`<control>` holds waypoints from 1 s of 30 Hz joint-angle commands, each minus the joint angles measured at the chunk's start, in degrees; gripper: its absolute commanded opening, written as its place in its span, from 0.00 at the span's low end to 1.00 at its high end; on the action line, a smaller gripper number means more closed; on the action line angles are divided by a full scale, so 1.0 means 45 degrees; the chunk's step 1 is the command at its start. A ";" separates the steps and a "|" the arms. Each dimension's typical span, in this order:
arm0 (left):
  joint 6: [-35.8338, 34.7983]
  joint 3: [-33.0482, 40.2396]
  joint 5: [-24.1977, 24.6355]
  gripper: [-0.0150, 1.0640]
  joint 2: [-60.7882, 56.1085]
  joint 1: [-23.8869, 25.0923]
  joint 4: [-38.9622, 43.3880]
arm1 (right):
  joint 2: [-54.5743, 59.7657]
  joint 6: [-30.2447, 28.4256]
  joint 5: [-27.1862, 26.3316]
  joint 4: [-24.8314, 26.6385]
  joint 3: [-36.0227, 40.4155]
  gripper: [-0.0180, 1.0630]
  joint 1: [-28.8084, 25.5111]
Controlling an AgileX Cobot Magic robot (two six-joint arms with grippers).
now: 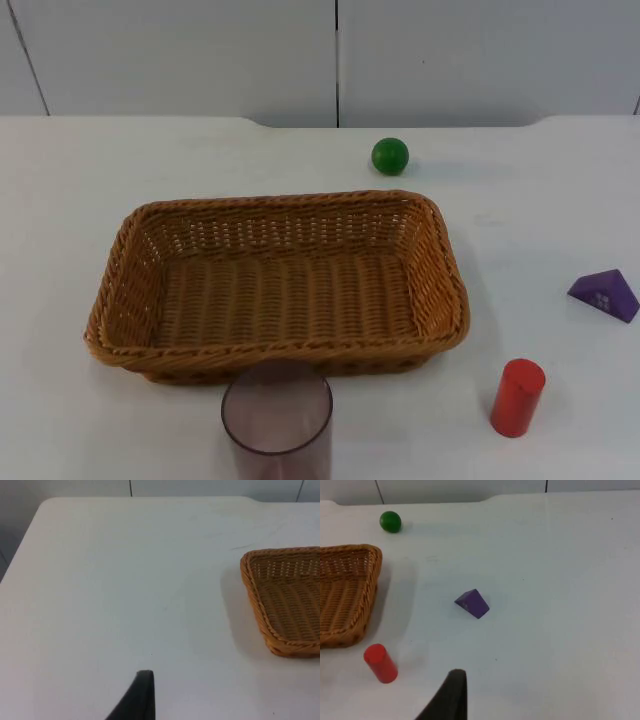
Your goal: Pick up the basket with the left hand and place the triangular block into the basket with the right hand.
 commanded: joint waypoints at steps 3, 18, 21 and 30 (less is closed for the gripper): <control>-0.0074 -0.0358 -0.0086 0.99 0.0277 0.0021 -0.0372 | 0.0108 -0.0144 -0.0113 0.0225 -0.0820 0.99 -0.0061; -0.0102 -0.2411 -0.2163 0.99 0.6660 0.0021 -0.1471 | 0.6021 -0.0436 -0.1606 0.0157 -0.2923 0.99 -0.0061; 0.0036 -0.2461 -0.2592 0.99 0.7592 0.0021 -0.1480 | 0.6921 -0.0436 -0.1972 0.0157 -0.2923 0.99 -0.0061; 0.0514 -0.2461 -0.3230 0.99 1.0579 0.0021 -0.1635 | 0.9616 -0.0831 -0.2252 0.0157 -0.2923 0.99 -0.0061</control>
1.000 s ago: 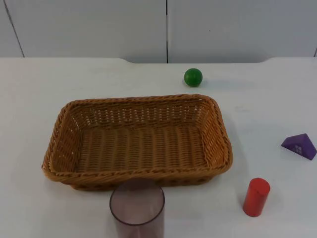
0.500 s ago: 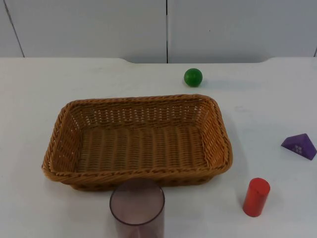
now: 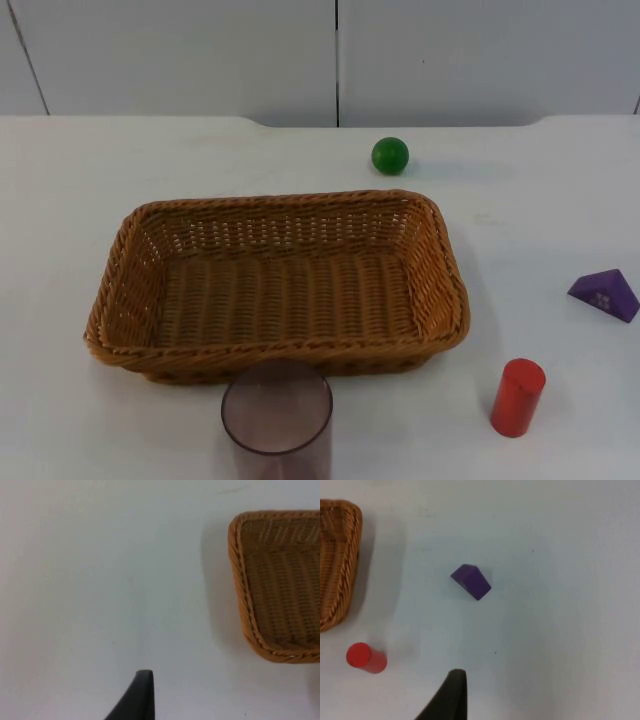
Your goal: Pick up the basket with the left hand and place the triangular block into the basket with the right hand.
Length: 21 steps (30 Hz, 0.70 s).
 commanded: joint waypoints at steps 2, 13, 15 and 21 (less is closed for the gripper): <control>0.0134 -0.0091 -0.0190 0.99 0.0729 0.0021 -0.0176 | 0.0787 -0.0141 -0.0142 0.0000 -0.0052 0.99 -0.0061; 0.0921 -0.0091 -0.1283 0.99 0.2953 0.0021 -0.0970 | 0.1945 -0.0141 -0.0383 0.0069 -0.0029 0.99 -0.0061; 0.1539 -0.0114 -0.1805 0.99 0.3643 0.0021 -0.1748 | 0.1971 -0.0141 -0.0432 0.0069 -0.0029 0.99 -0.0061; 0.2807 -0.0967 -0.2760 0.99 0.6824 0.0021 -0.3162 | 0.1971 -0.0141 -0.0721 0.0069 -0.0029 0.99 -0.0061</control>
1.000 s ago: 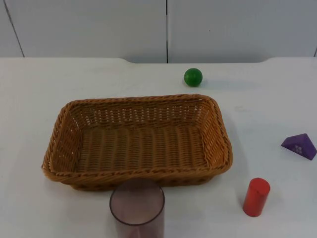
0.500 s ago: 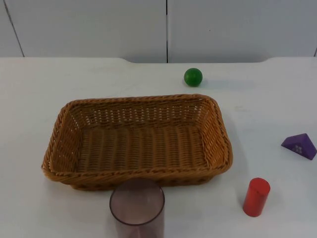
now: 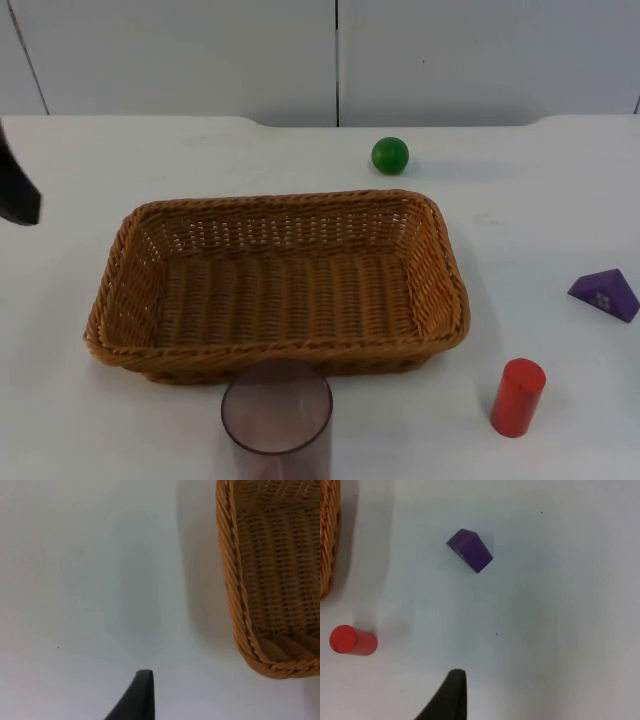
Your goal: Pick up the basket with the left hand and place the triangular block into the basket with the right hand.
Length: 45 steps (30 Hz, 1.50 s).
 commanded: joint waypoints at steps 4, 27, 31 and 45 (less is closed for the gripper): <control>0.0363 -0.1245 -0.0745 0.99 0.3008 0.0021 -0.0664 | -0.0018 -0.0058 -0.0287 0.0069 0.0061 0.99 -0.0061; 0.1349 -0.4749 -0.1856 0.95 1.0526 -0.1673 -0.2161 | -0.0040 0.0031 -0.0818 0.0000 0.0710 0.99 -0.0061; 0.1349 -0.4749 -0.2034 0.71 1.0719 -0.1666 -0.2237 | -0.0040 0.0031 -0.0818 0.0000 0.0710 0.99 -0.0061; 0.1314 -0.4899 -0.0792 0.01 0.9638 -0.0318 -0.3023 | -0.0040 0.0031 -0.0981 0.0000 0.0710 0.99 -0.0061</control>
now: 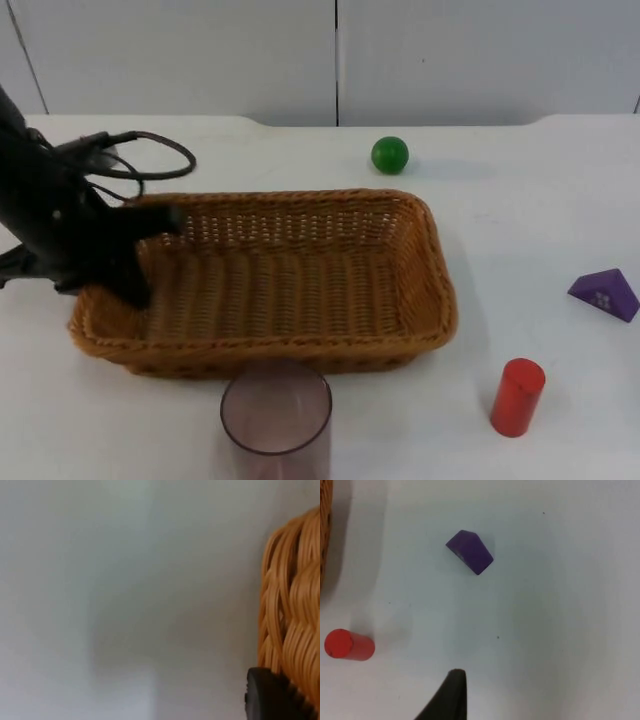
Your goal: Pick up the basket with the left hand and place the triangular block into the basket with the right hand.
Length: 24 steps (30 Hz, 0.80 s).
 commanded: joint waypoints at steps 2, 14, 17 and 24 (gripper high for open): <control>0.0067 -0.0113 0.0968 0.01 -0.1208 0.0795 -0.0179 | -0.0040 0.0008 -0.0133 0.0000 0.0026 0.99 -0.0061; 0.0755 -0.0058 0.3945 0.01 -0.4515 0.2051 -0.0183 | -0.0040 0.0008 -0.0105 0.0074 0.0026 0.99 -0.0061; 0.0783 -0.0058 0.4063 0.01 -0.4579 0.2051 -0.0237 | -0.0040 0.0008 -0.0105 0.0074 0.0026 0.99 -0.0061; 0.0783 -0.0058 0.4175 0.01 -0.4579 0.2051 -0.0237 | -0.0040 -0.0144 -0.0055 0.0351 -0.0054 0.99 -0.0061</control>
